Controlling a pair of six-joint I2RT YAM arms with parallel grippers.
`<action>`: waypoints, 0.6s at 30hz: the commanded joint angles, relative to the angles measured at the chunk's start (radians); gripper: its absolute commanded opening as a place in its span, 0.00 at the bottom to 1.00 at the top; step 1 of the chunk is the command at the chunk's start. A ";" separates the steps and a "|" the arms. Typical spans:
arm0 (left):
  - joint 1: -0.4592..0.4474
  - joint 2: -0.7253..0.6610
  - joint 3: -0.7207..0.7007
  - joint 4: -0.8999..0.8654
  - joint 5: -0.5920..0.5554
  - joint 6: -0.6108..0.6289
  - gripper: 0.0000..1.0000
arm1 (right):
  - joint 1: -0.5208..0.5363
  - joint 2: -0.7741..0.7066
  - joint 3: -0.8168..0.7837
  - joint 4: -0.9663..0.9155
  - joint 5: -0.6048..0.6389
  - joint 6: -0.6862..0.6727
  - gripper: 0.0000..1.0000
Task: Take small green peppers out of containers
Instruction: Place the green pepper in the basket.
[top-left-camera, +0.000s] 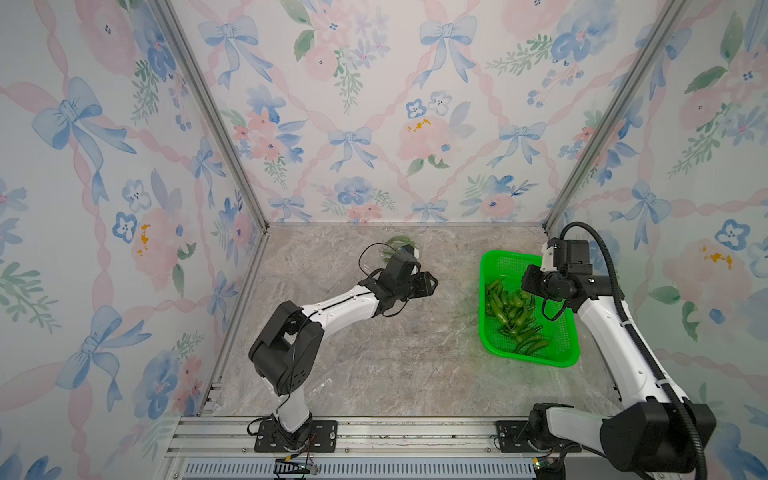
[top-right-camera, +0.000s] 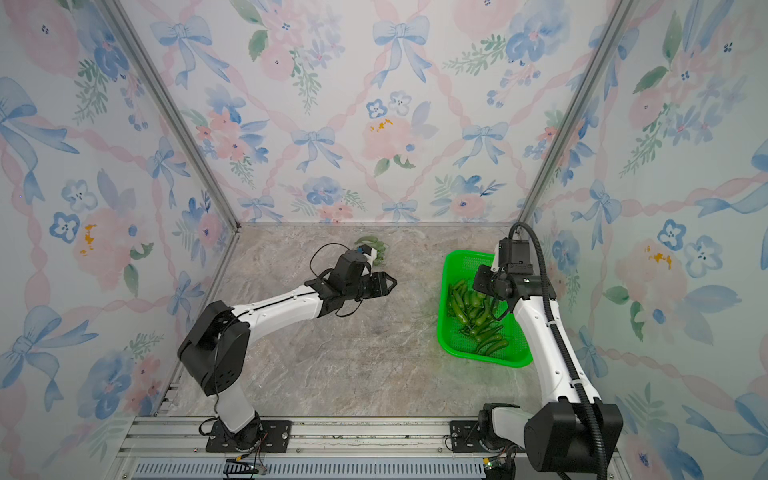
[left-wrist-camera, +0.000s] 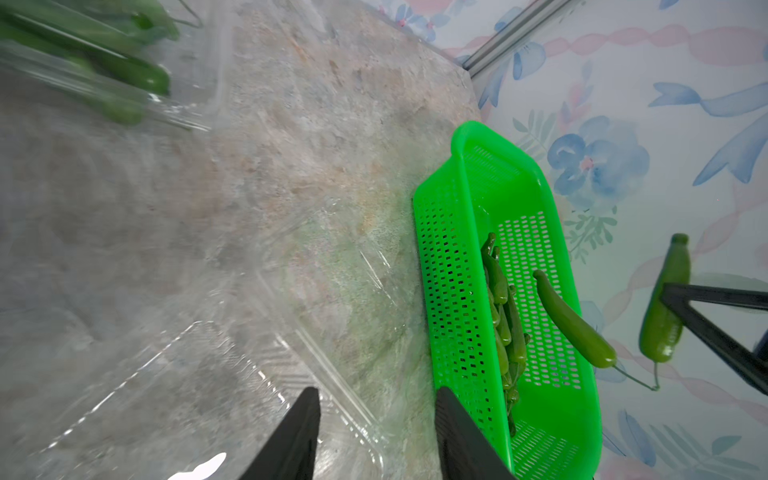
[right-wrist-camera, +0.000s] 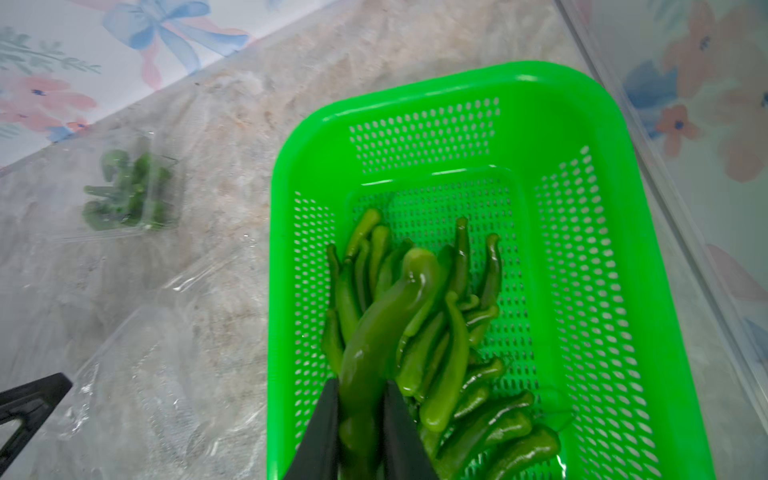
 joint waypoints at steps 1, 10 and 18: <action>-0.034 0.083 0.083 -0.029 0.020 0.024 0.48 | -0.057 0.043 -0.062 -0.001 0.006 0.030 0.17; -0.068 0.230 0.212 -0.049 0.028 0.035 0.48 | -0.105 0.154 -0.131 0.049 0.007 0.022 0.26; -0.062 0.260 0.213 -0.084 -0.007 0.056 0.48 | -0.097 0.068 -0.089 0.034 -0.050 0.006 0.57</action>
